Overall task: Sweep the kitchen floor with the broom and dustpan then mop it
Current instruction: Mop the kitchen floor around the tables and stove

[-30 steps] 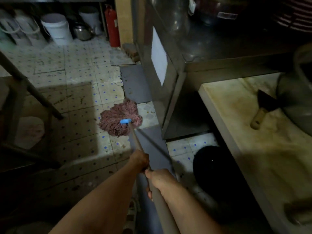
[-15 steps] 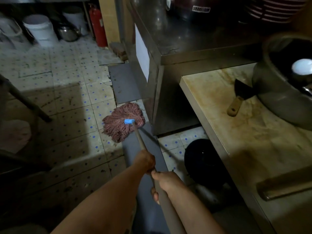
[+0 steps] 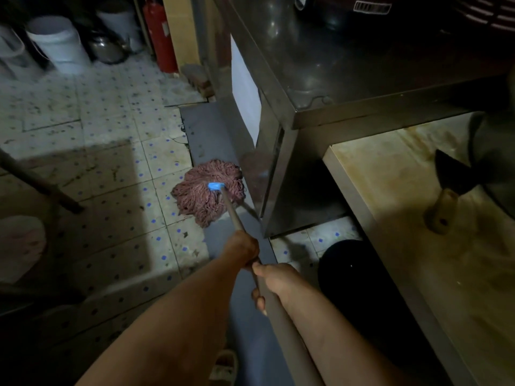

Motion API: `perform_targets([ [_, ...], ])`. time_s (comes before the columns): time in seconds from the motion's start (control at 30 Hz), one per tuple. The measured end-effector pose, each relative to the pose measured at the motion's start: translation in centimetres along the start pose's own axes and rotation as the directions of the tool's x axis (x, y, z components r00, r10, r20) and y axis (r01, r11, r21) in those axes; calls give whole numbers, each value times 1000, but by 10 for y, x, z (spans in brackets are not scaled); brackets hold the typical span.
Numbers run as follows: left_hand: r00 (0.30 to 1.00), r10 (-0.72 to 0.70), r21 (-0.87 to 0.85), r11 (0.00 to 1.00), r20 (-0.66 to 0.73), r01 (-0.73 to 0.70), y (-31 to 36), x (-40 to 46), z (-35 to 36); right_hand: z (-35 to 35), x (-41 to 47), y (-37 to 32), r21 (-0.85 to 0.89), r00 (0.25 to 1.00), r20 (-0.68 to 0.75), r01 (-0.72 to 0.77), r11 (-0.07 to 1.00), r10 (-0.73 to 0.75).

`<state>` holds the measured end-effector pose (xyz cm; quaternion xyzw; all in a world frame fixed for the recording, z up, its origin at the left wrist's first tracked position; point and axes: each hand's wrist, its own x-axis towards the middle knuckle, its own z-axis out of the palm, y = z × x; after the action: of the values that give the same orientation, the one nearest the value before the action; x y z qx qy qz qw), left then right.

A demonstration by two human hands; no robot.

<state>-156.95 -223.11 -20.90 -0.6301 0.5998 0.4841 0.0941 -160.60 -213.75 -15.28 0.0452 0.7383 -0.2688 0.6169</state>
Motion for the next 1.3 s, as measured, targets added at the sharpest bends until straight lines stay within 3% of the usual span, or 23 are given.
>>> perform_targets([
  [0.2, 1000, -9, 22, 1000, -23, 9, 2, 20, -22, 28, 28, -20, -66, 999, 3, 36, 997, -36],
  [0.3, 999, 3, 101, 995, -35, 0, -11, 13, -18, 37, 32, -2, -141, 1000, -6, 26, 990, -27],
  [0.53, 999, -35, 150, 988, -21, 37, -33, -30, 6, 14, 5, 44, -116, 999, 41, -1, 993, 6],
  [0.93, 995, -94, 24, 995, 15, 93, -78, -142, 74, -37, -79, 150, -188, 995, 90, -14, 982, 32],
  [1.3, 994, -109, 25, 994, 29, 108, -70, -134, 73, -41, -78, 138, -169, 996, 88, 5, 986, 10],
])
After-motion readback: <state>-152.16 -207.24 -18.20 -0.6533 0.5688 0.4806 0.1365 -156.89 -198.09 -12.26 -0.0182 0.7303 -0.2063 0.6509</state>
